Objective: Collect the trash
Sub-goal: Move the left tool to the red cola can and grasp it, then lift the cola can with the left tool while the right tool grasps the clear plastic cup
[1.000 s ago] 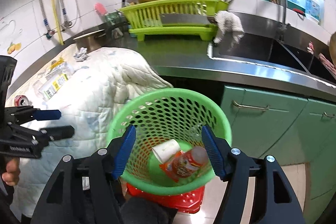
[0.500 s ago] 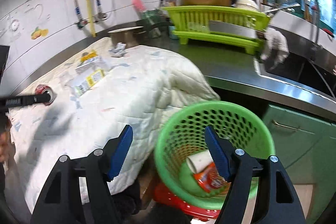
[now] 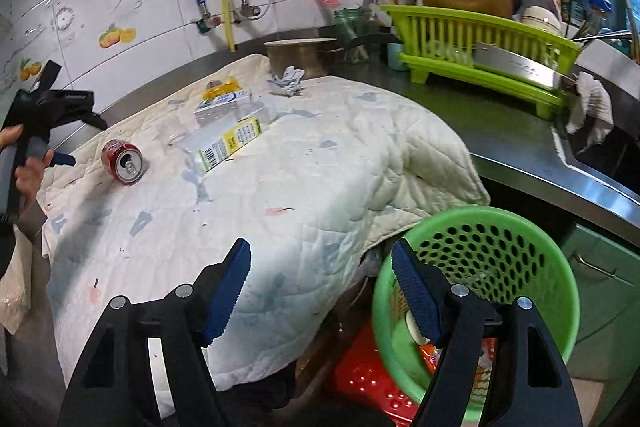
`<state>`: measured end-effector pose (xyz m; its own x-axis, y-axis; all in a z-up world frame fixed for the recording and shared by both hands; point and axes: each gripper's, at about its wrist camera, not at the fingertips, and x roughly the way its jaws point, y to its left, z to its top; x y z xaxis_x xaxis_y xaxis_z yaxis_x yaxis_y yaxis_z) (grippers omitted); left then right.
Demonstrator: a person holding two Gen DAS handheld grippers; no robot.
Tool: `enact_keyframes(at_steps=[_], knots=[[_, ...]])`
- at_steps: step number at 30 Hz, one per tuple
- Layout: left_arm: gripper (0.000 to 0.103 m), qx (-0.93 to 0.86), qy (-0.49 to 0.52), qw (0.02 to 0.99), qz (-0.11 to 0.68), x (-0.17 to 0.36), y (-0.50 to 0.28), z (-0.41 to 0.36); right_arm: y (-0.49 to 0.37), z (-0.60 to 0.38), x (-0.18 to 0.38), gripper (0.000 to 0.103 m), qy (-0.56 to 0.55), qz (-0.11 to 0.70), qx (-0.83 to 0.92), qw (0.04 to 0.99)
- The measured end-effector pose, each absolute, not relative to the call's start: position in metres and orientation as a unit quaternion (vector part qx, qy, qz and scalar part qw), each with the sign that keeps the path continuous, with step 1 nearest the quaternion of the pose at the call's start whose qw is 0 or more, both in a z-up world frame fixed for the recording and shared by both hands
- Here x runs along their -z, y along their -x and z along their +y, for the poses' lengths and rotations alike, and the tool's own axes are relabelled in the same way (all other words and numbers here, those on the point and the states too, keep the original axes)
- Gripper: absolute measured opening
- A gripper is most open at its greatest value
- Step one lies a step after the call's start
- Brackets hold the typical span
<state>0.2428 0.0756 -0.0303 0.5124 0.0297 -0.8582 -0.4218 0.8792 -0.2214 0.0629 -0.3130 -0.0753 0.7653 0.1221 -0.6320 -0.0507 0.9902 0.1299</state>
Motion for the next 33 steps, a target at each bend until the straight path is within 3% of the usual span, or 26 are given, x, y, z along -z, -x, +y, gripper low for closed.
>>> enact_keyframes(at_steps=[17, 33], knots=[[0.091, -0.176, 0.281, 0.791, 0.514, 0.078, -0.303, 0.097, -0.107, -0.287, 0.086, 0.071, -0.033, 0.359, -0.079, 0.929], [0.078, -0.152, 0.291, 0.789, 0.519, 0.093, -0.300, 0.099, -0.130, -0.243, 0.072, 0.071, 0.005, 0.352, -0.122, 0.928]])
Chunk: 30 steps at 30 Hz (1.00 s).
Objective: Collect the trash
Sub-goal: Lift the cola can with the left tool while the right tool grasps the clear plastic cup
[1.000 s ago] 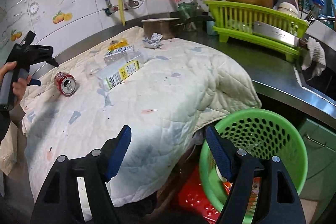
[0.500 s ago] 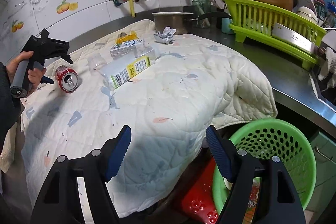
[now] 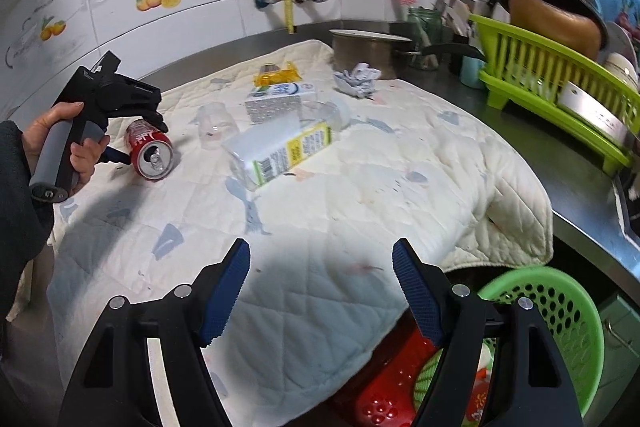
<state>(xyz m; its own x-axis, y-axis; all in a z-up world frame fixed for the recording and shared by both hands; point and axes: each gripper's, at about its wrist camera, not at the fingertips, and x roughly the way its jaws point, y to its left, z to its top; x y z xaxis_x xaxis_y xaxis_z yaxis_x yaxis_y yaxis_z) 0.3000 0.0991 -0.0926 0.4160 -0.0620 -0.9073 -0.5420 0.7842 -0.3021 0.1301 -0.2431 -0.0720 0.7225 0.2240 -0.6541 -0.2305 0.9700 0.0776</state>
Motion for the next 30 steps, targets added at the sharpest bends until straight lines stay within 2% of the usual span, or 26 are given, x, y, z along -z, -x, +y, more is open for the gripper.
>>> enact_keyframes(at_steps=[7, 9, 19, 30], knots=[[0.065, -0.096, 0.265, 0.812, 0.512, 0.077, -0.283, 0.096, -0.152, -0.218, 0.061, 0.071, 0.007, 0.351, -0.159, 0.923], [0.064, -0.086, 0.255, 0.817, 0.509, 0.072, -0.277, 0.097, -0.161, -0.208, 0.055, 0.071, 0.008, 0.349, -0.171, 0.921], [0.063, -0.055, 0.242, 0.836, 0.490, 0.050, -0.254, 0.121, -0.223, -0.136, 0.044, 0.070, 0.032, 0.346, -0.231, 0.909], [0.062, -0.037, 0.257, 0.848, 0.462, 0.041, -0.235, 0.147, -0.301, -0.065, 0.075, 0.064, 0.066, 0.381, -0.231, 0.893]])
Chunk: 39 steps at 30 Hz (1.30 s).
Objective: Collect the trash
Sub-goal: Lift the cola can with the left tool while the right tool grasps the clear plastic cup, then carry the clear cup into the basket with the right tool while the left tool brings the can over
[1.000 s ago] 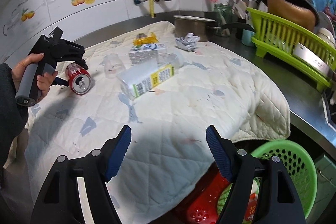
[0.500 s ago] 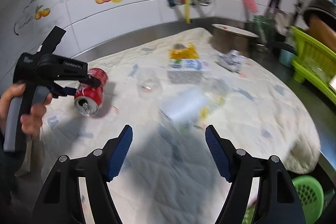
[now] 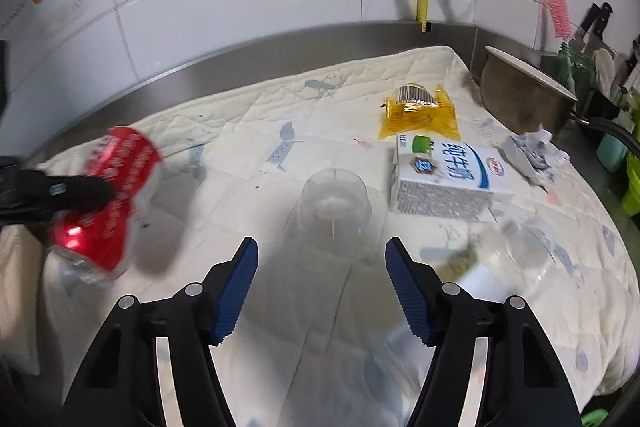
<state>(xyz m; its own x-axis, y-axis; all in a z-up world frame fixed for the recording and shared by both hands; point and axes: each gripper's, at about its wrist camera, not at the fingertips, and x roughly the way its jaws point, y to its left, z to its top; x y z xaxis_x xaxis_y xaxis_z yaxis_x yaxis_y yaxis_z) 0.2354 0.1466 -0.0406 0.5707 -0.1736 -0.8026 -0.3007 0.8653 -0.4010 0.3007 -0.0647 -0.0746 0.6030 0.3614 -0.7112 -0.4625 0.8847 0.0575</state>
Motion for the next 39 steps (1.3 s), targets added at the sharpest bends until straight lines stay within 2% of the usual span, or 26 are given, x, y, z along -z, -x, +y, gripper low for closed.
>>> enact_keyframes(at_steps=[9, 12, 19, 30, 39], knots=[[0.062, -0.028, 0.254, 0.849, 0.463, 0.045, -0.235, 0.152, -0.343, -0.042, 0.101, 0.061, 0.064, 0.413, -0.203, 0.885], [0.062, -0.025, 0.251, 0.850, 0.462, 0.044, -0.234, 0.150, -0.353, -0.040, 0.106, 0.058, 0.064, 0.425, -0.192, 0.882], [0.062, -0.017, 0.243, 0.853, 0.462, 0.041, -0.231, 0.144, -0.349, -0.044, 0.102, 0.056, 0.044, 0.421, -0.197, 0.884], [0.062, 0.012, 0.219, 0.865, 0.451, 0.023, -0.207, 0.114, -0.254, -0.105, 0.046, 0.056, 0.009, 0.361, -0.212, 0.908], [0.062, 0.088, 0.184, 0.869, 0.451, 0.015, -0.186, 0.038, -0.144, -0.224, 0.049, 0.056, -0.009, 0.337, -0.113, 0.935]])
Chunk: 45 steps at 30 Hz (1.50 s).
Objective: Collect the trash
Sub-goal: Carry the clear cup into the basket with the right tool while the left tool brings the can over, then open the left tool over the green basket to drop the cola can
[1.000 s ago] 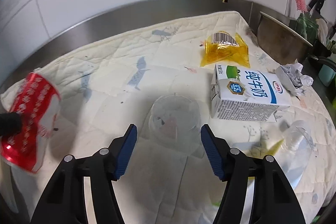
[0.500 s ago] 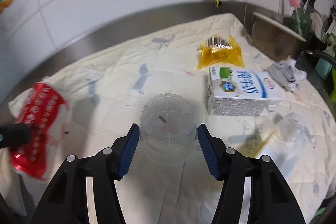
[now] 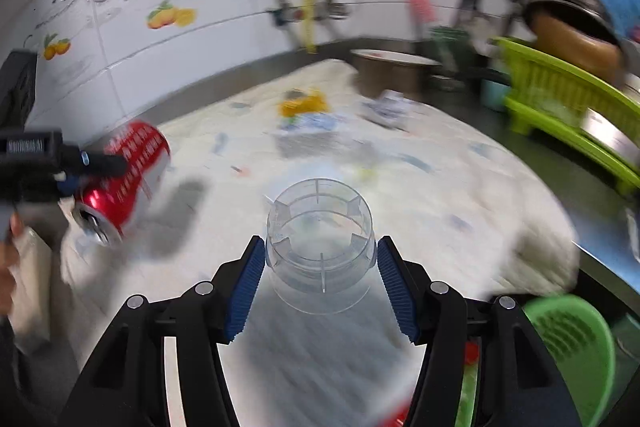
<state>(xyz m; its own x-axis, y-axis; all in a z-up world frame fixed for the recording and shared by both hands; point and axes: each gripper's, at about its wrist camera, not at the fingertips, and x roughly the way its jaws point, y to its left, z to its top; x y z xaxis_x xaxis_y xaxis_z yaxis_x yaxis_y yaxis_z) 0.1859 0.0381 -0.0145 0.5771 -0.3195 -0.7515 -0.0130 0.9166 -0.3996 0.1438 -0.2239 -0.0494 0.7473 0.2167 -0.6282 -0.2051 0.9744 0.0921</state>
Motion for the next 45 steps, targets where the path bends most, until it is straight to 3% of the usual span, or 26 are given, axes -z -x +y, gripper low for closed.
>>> enact_keyframes(at_steps=[8, 19, 23, 25, 45], knots=[[0.062, 0.172, 0.146, 0.859, 0.460, 0.014, -0.167, -0.055, -0.070, -0.332, 0.092, 0.056, -0.007, 0.375, 0.009, 0.927], [0.062, 0.256, 0.100, 0.828, 0.488, 0.031, -0.155, -0.178, -0.031, -0.438, 0.147, 0.057, -0.077, 0.427, 0.094, 0.896], [0.062, 0.279, 0.076, 0.813, 0.505, 0.042, -0.153, -0.223, -0.026, -0.451, 0.150, 0.058, -0.091, 0.425, 0.098, 0.895], [0.062, 0.289, 0.067, 0.809, 0.508, 0.046, -0.153, -0.240, -0.022, -0.456, 0.151, 0.064, -0.099, 0.421, 0.099, 0.896], [0.063, 0.341, -0.008, 0.752, 0.564, 0.115, -0.145, -0.355, 0.037, -0.475, 0.116, 0.069, -0.141, 0.359, 0.112, 0.916]])
